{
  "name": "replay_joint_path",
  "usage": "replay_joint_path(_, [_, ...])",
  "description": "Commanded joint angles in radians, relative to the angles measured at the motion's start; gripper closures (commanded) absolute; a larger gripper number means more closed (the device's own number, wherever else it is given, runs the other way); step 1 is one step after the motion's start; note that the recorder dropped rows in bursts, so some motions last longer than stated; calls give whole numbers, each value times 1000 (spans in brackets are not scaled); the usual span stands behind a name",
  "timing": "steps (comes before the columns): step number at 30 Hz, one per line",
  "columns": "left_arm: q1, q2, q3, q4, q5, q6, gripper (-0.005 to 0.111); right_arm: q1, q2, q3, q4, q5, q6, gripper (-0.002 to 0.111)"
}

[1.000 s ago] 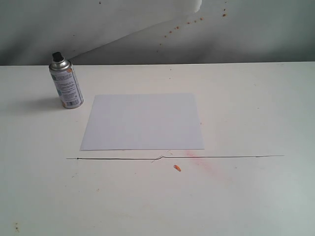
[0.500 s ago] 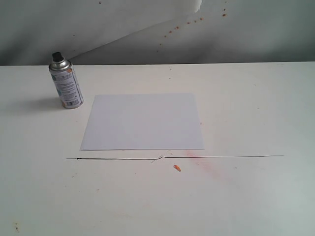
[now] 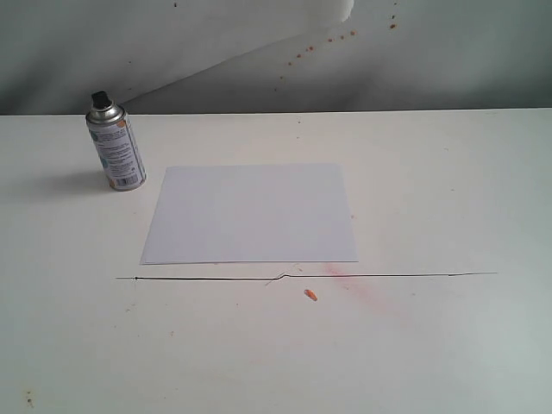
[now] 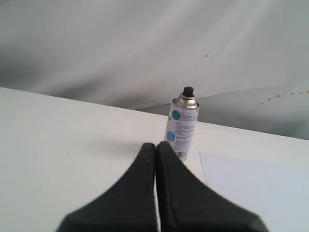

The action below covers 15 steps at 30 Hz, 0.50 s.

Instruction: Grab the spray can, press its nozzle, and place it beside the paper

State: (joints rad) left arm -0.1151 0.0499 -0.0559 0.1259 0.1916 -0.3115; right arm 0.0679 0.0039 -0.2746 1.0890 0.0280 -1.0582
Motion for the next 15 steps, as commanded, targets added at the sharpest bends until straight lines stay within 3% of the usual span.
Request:
replay_joint_path(1, [-3, -42, 53, -48, 50, 9, 107, -5, -4, 6, 2, -1, -6, 108])
replay_joint_path(7, [-65, -50, 56, -56, 118, 59, 107, -5, -4, 6, 2, -1, -6, 108])
replay_joint_path(15, [-76, -50, 56, -64, 124, 104, 107, -5, -4, 6, 2, -1, -6, 108])
